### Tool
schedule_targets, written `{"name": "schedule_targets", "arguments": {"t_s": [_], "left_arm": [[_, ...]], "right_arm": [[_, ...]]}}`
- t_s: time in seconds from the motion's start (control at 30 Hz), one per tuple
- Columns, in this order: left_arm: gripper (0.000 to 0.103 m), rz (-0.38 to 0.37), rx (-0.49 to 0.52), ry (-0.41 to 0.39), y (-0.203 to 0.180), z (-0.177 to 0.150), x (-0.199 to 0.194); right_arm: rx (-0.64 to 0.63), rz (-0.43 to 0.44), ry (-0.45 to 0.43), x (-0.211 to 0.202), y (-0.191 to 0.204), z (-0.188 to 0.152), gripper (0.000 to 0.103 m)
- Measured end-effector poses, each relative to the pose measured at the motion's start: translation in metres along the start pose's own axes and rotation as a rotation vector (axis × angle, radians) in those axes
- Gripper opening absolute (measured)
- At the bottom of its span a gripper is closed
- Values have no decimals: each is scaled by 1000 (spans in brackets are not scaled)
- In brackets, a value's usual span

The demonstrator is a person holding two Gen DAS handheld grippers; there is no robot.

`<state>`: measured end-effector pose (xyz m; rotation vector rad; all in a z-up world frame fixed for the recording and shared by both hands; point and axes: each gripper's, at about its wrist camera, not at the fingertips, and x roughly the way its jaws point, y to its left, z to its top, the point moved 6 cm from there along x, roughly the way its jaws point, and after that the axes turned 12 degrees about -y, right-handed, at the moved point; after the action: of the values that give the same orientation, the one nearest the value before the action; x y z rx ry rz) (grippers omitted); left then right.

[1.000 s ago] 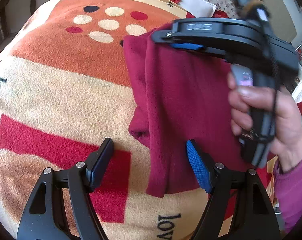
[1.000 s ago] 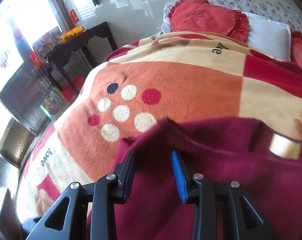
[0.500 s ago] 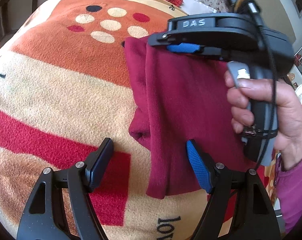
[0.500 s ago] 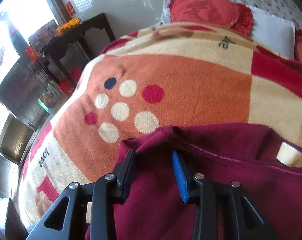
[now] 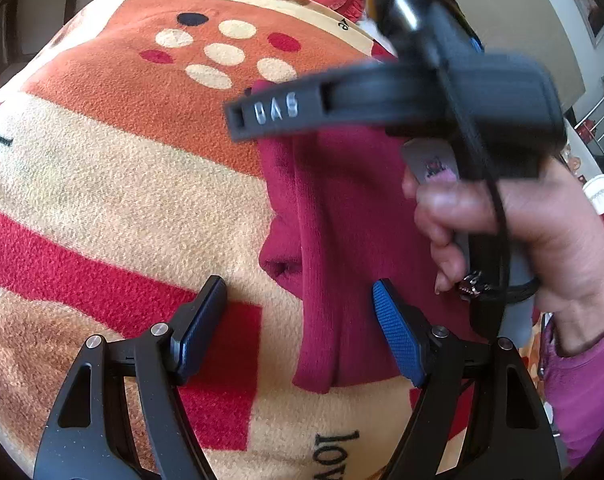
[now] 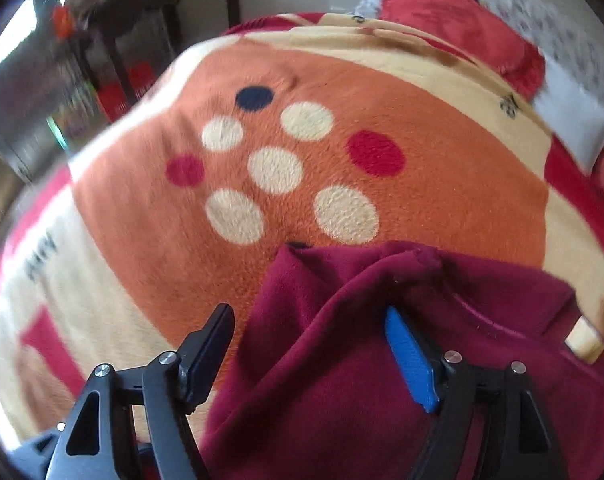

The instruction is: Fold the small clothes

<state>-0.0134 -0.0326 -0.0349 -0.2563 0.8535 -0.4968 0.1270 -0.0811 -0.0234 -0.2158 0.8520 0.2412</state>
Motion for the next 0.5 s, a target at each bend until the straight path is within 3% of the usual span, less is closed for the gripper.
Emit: {"name": "schedule_targets", "arguments": {"t_s": [0.03,0.1,0.13,0.17,0.27,0.43,0.5], "left_arm": [[76,-1,5,4,1,0,-3],[76,-2,18,18,1,2,-6],[76,-2,19,20,1,4,-5],[76,0,17,16,1,7,-5],[76,1,13,-10,-1,18,-4],[75,-51,19,-20,-15,24,7],[53,-84,-2,-18,-22,24,8]], "right_arm": [[-26,-26,-12,-3,-1,-1,57],[7,28,-45,-16,-8,-4,40],[49,69,-52,-23,-14,-5,25],[103,114,-63,-32,-21,-6,21],[204,189,-127,-60,-43,-6,18],[308,236,-168,-86,-66,-15,18],[324,240,-170,-93,-70,-18,18]]}}
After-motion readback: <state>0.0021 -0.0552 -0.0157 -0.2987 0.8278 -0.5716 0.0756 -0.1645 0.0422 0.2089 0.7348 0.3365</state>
